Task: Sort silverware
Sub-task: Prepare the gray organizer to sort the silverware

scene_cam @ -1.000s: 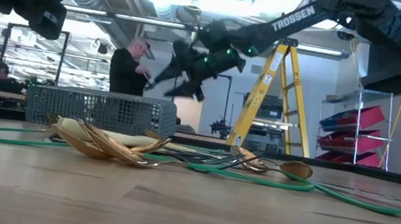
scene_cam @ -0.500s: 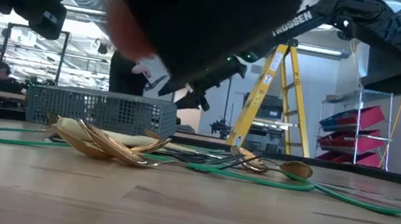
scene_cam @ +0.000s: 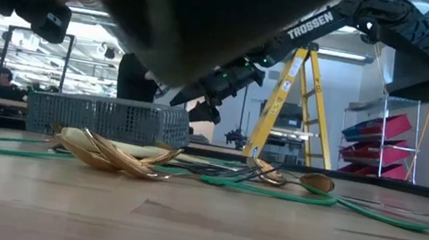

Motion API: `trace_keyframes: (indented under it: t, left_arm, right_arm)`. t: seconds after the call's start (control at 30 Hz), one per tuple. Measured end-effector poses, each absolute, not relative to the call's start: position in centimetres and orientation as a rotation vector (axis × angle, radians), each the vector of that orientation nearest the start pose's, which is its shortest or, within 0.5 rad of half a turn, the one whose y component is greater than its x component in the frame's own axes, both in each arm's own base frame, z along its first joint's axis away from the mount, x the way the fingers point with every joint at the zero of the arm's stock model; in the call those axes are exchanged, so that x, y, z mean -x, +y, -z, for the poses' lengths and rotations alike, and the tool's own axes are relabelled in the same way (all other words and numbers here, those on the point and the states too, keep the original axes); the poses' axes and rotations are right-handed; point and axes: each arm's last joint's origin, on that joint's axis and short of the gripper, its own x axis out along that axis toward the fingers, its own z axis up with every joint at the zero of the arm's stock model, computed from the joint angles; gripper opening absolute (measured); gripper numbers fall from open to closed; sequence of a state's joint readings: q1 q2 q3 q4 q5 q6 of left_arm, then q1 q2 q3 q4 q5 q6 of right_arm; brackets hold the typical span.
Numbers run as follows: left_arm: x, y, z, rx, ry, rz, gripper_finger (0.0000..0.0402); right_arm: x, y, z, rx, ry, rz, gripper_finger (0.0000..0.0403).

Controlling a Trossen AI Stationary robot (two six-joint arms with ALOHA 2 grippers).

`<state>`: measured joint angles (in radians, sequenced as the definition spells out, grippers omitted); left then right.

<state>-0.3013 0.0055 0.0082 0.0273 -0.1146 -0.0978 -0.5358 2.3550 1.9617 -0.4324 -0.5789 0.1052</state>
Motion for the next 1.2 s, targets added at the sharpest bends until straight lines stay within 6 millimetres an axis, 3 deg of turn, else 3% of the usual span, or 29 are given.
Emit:
trace_keyframes:
  t: [0.23, 0.6, 0.93, 1.2]
  left_arm:
    - [-9.4, -2.6, -16.9, 0.104, -0.02, 0.188, 0.0092]
    - [-9.4, -2.6, -16.8, 0.104, -0.02, 0.188, 0.0092]
    - [-9.4, -2.6, -16.9, 0.104, -0.02, 0.188, 0.0092]
    - [-9.4, -2.6, -16.8, 0.104, -0.02, 0.188, 0.0092]
  right_arm:
    - [-45.3, -25.1, -18.4, -0.532, 0.707, -0.006, 0.0286]
    - [-44.5, -26.2, -18.3, -0.488, 0.707, -0.048, 0.0173]
    - [-44.5, -26.2, -18.5, -0.442, 0.689, -0.113, 0.0102]
    - [-44.3, -25.9, -19.1, -0.556, 0.673, -0.239, 0.0057]
